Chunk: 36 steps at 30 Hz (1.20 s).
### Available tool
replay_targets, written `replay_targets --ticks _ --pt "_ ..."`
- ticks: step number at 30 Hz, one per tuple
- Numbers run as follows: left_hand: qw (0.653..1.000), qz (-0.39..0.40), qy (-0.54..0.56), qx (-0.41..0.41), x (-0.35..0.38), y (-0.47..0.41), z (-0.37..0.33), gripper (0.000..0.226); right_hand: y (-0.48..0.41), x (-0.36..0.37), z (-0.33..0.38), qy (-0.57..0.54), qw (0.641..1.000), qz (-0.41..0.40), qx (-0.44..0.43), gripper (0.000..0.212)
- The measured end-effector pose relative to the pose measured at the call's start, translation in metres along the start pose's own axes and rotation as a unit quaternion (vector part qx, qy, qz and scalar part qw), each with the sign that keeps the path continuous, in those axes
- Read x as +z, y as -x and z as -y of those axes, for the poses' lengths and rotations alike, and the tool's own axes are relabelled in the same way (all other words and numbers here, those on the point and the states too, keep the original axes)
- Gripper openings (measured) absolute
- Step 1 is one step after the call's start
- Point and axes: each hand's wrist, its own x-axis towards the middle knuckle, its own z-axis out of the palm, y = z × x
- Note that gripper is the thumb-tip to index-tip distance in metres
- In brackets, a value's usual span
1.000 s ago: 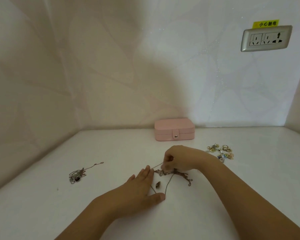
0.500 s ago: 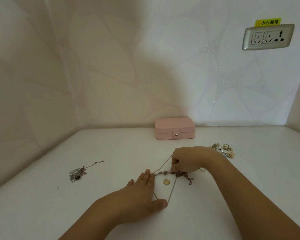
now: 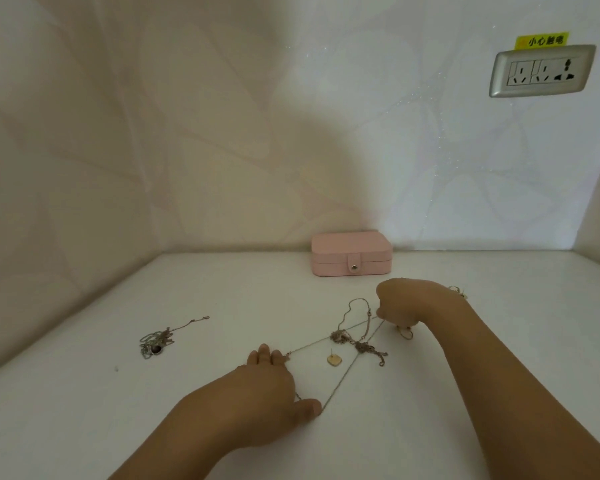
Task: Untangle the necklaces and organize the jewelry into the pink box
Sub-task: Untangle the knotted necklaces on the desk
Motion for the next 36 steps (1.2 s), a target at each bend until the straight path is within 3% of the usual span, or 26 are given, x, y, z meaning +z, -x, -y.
replay_targets --ticks 4,8,11,14,24,32,36 --pt "0.999 -0.024 0.002 -0.031 0.005 -0.007 0.001 0.087 -0.001 0.002 0.006 -0.085 0.994 -0.054 -0.033 0.018" --pt "0.988 -0.134 0.052 0.049 0.009 -0.021 -0.003 0.066 0.001 -0.001 0.014 -0.199 0.967 -0.118 -0.108 0.02" --pt "0.982 -0.145 0.071 0.101 0.015 -0.038 -0.008 0.059 0.003 0.003 0.027 -0.25 0.946 -0.091 -0.184 0.015" --pt "0.985 -0.129 0.064 0.091 0.022 -0.048 -0.007 0.063 0.001 0.009 0.037 -0.249 0.94 -0.066 -0.223 0.011" --pt "0.992 -0.112 0.062 0.013 0.026 -0.05 -0.01 0.074 -0.003 0.013 0.044 -0.159 0.961 -0.026 -0.225 0.003" --pt "0.99 -0.119 0.07 0.017 0.028 -0.048 -0.01 0.078 -0.003 0.013 0.039 -0.323 0.919 0.002 -0.227 0.014" --pt "0.991 -0.115 0.073 0.002 0.026 -0.046 -0.012 0.081 -0.004 0.014 0.041 -0.309 0.925 -0.031 -0.219 0.016"
